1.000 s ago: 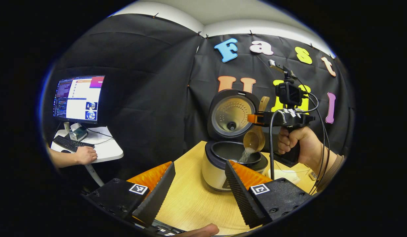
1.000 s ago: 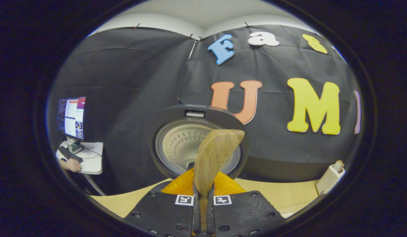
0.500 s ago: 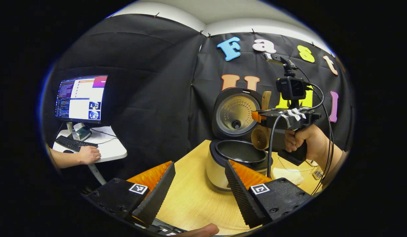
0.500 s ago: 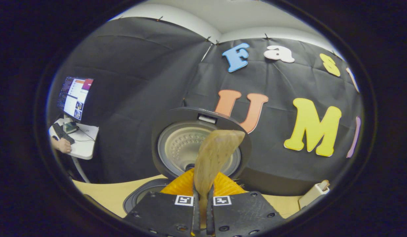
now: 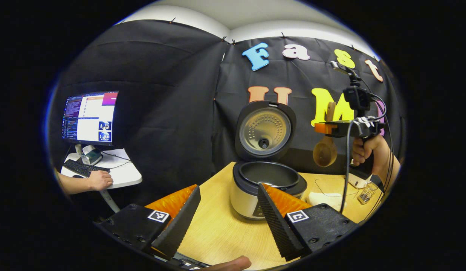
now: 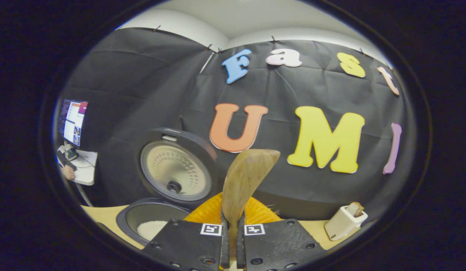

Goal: Close the left gripper, press the button to open the rice cooker; take a wooden spoon from the chopstick holder with the right hand, scoop a spoonful of rice and pour it into the rice cooker, then put the wooden spoon back into the chopstick holder.

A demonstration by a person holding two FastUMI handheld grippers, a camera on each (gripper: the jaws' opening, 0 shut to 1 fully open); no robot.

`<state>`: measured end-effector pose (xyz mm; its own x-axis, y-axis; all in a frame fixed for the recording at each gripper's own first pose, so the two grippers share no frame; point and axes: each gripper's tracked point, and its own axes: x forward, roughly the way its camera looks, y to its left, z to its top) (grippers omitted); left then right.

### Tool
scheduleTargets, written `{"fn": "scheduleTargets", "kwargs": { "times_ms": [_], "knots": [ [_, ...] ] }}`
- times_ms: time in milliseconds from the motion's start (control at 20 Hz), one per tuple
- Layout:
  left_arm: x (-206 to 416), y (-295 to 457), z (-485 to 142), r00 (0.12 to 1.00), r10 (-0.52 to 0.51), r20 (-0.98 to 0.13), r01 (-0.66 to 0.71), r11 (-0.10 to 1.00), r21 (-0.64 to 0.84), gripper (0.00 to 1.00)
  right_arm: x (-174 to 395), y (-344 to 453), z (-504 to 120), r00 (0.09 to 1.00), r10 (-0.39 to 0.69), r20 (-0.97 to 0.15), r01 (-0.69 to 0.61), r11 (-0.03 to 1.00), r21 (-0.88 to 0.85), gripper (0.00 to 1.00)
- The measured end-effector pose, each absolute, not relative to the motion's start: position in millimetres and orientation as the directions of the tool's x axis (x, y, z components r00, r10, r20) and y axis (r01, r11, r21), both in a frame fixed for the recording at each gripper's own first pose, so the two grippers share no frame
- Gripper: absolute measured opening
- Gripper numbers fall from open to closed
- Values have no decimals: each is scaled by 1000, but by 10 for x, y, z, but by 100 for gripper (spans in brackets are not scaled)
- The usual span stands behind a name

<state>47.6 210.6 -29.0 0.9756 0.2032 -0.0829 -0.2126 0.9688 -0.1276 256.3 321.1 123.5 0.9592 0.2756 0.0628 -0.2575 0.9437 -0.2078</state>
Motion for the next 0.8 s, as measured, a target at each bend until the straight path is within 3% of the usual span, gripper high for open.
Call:
{"fn": "scheduleTargets", "kwargs": {
  "times_ms": [800],
  "knots": [
    [519, 1769, -193, 983, 174, -55, -179, 979, -95, 97, 2553, -11, 952, 991, -129, 36, 131, 988, -76, 8]
  ]
}}
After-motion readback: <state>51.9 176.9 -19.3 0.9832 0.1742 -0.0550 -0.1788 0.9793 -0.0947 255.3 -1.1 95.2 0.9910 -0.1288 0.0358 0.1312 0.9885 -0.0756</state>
